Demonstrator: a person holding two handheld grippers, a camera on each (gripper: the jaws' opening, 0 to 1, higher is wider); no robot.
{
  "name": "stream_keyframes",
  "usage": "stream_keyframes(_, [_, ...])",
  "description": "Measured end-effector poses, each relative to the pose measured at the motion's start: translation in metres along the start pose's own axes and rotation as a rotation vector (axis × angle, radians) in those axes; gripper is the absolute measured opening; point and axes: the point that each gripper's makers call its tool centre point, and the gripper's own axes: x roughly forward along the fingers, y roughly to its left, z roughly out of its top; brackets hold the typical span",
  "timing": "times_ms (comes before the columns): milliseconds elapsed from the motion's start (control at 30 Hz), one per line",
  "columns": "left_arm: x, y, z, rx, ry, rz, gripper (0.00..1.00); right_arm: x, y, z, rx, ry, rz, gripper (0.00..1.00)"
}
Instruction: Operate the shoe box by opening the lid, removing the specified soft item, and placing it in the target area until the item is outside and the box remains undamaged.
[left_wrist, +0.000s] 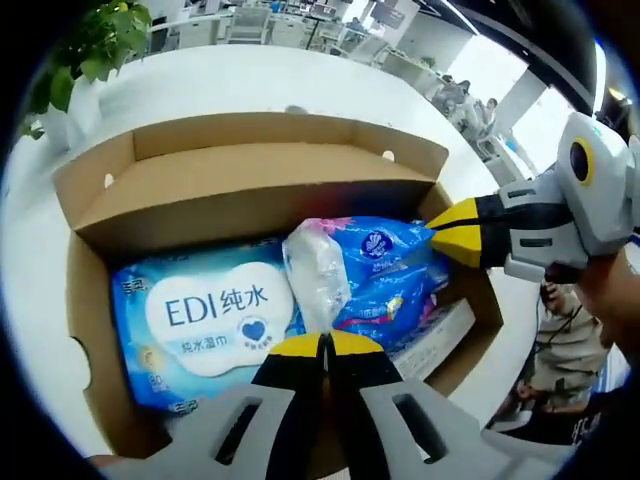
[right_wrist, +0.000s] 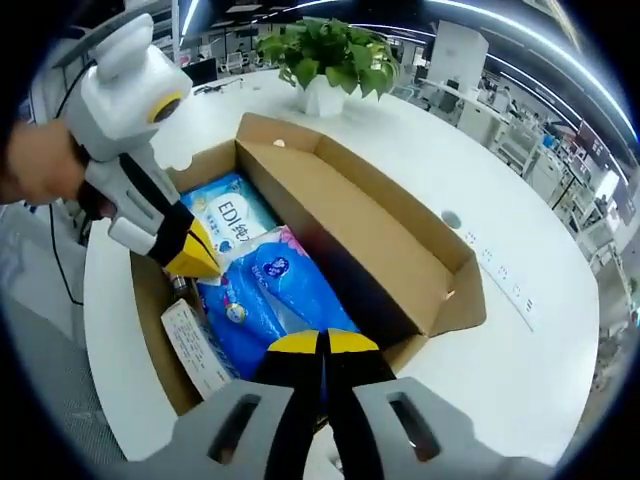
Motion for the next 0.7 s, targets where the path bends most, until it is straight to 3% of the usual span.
stream_keyframes(700, [-0.041,-0.011,0.016,0.002,-0.067,-0.007,0.0,-0.036,0.006,0.034,-0.02,-0.054,-0.025,0.0])
